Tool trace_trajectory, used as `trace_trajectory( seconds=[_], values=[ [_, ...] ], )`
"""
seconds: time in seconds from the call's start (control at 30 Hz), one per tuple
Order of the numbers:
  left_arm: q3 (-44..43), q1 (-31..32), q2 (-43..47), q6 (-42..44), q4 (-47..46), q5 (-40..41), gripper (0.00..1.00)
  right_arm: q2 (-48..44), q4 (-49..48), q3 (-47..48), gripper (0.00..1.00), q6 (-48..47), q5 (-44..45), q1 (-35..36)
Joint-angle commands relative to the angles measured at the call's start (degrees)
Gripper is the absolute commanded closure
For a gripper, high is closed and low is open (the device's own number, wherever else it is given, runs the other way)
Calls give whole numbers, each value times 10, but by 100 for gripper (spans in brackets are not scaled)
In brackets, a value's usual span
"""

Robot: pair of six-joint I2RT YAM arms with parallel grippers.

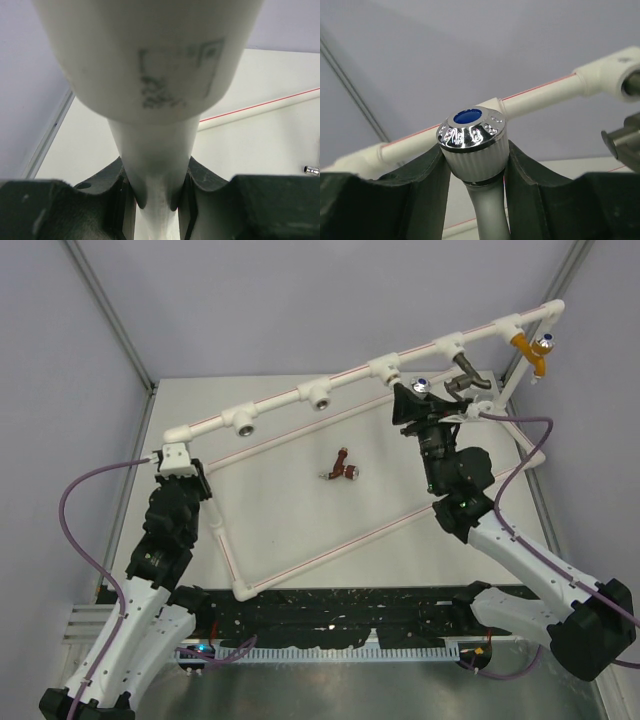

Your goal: Install the water faucets

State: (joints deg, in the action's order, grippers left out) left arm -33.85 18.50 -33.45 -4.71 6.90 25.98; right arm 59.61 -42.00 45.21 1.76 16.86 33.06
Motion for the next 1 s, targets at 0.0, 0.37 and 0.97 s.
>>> trace_trajectory(
  seconds=[0.0, 0.37, 0.97],
  values=[
    [-14, 9, -6, 41, 30, -14, 100, -32, -19, 16, 89, 429, 183, -2],
    [-14, 10, -4, 42, 30, -12, 100, -58, -68, 1, 33, 369, 251, -8],
    [-15, 10, -9, 42, 30, -15, 100, -239, 129, -53, 5, -671, -77, -13]
  ],
)
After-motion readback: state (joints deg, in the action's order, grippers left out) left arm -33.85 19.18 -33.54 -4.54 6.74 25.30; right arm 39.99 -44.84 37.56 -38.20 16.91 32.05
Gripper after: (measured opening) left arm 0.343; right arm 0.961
